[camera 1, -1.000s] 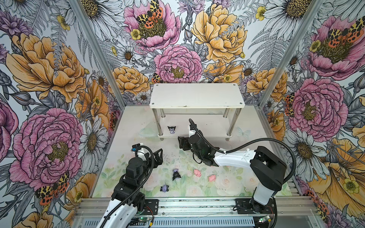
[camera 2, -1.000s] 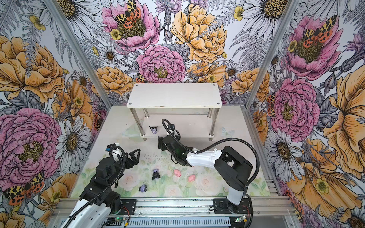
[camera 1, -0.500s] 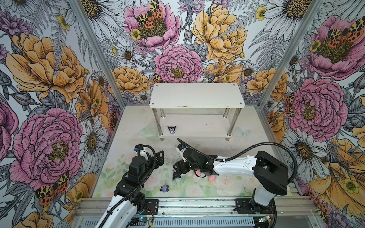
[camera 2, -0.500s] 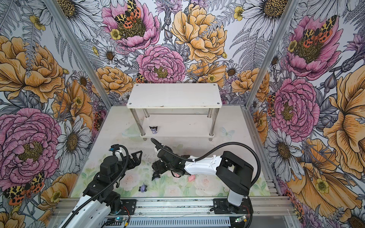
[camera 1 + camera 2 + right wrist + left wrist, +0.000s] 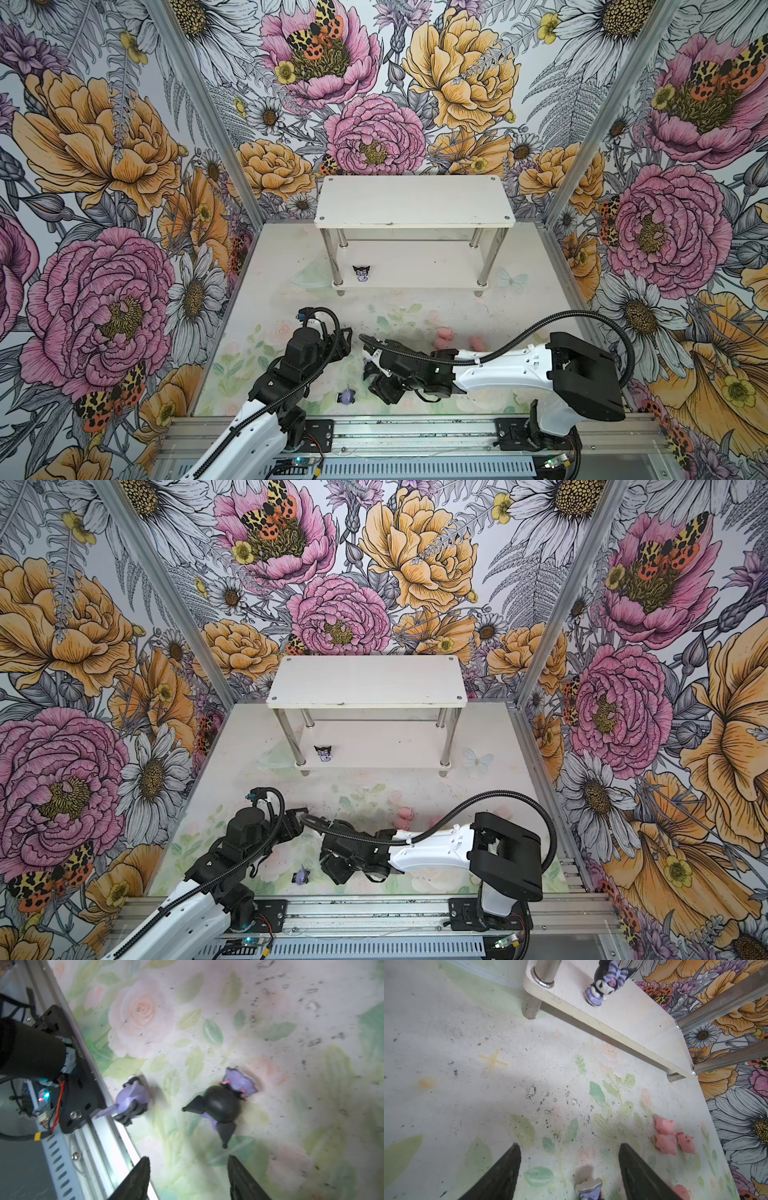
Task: Place and organize the plastic toys onto the shelf
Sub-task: 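Withdraw the right gripper and reach toward another Kuromi figure, then close the right gripper on the purple Kuromi figure and lift it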
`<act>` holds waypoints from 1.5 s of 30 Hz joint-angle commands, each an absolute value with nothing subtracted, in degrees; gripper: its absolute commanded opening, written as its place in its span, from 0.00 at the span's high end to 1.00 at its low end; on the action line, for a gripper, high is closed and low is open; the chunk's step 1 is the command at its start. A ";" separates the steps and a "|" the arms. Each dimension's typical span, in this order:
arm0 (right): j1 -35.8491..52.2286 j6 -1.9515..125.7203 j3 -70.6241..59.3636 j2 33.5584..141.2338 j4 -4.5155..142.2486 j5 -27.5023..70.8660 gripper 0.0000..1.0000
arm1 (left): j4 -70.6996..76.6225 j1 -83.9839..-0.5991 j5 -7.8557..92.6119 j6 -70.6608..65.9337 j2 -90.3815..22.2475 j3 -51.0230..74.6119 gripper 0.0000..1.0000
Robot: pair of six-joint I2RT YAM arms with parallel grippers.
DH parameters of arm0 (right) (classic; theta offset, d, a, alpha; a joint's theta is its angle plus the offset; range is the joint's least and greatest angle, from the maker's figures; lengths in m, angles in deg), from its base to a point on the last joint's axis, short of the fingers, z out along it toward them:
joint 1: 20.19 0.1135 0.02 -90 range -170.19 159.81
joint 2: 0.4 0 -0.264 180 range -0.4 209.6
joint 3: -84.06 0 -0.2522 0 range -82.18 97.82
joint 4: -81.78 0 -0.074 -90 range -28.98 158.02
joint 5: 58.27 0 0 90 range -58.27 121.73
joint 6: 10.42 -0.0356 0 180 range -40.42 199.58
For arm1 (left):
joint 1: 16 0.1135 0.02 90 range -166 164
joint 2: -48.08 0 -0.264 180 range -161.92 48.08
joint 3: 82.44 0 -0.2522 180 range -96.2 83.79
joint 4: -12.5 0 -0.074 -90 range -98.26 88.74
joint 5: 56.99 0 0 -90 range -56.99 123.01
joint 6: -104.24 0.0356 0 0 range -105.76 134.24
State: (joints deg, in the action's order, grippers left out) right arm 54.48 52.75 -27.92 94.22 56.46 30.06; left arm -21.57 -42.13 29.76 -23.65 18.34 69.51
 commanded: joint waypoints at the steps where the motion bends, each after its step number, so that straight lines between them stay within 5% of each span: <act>1: 56.75 56.73 -23.50 96.11 54.98 30.06 0.36 | -21.47 -42.48 26.86 -26.13 19.01 70.16 0.26; 11: 58.17 68.87 -15.46 104.28 51.85 32.13 0.16 | -27.38 -37.60 19.88 -24.27 21.85 65.92 0.24; 22: 57.90 77.73 -8.04 112.82 50.16 32.44 0.16 | -25.16 -23.31 30.86 -22.38 21.55 65.69 0.24; 31: 56.06 77.18 -5.12 116.30 50.15 28.07 0.32 | -24.70 -19.63 34.55 -21.46 21.31 66.52 0.24; 45: 53.88 64.49 -6.84 112.42 50.15 28.64 0.77 | -20.52 -18.12 37.39 -21.40 19.64 68.11 0.23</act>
